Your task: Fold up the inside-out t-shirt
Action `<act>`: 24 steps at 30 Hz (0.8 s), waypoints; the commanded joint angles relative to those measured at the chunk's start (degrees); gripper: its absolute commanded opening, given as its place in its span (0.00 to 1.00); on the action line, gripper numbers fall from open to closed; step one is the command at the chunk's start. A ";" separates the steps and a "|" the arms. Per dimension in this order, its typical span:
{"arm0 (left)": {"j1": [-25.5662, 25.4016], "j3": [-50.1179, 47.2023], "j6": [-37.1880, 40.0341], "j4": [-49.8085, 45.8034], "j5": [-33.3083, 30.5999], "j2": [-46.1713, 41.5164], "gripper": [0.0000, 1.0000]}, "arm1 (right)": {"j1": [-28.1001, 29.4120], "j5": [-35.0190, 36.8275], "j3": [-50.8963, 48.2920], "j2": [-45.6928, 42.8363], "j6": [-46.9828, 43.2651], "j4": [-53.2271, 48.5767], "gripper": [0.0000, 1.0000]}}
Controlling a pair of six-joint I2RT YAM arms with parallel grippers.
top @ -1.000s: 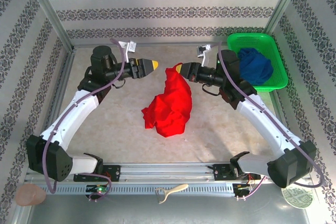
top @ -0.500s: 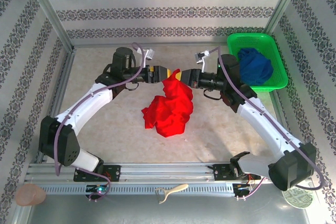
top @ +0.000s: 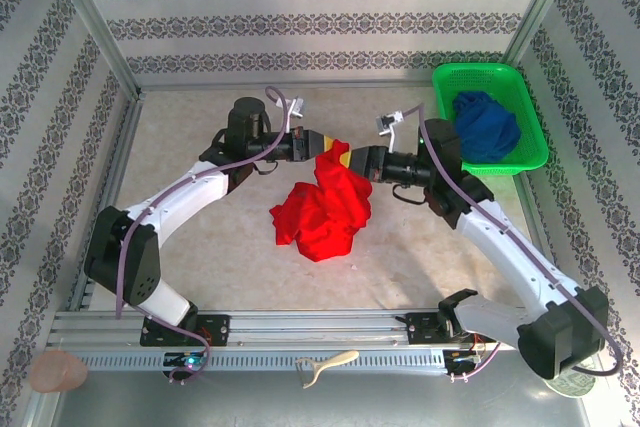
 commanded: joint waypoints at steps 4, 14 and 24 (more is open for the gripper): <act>1.61 2.17 -4.54 8.49 0.30 -5.48 0.00 | -2.12 7.29 -7.75 -2.54 0.09 0.04 0.00; 2.28 -0.07 -9.23 14.02 1.16 -8.10 0.00 | -2.21 20.19 0.09 -3.96 -4.66 -17.42 0.56; 2.29 0.31 -8.13 11.81 2.09 -8.41 0.00 | 4.00 18.54 16.29 1.22 -15.15 -20.01 0.71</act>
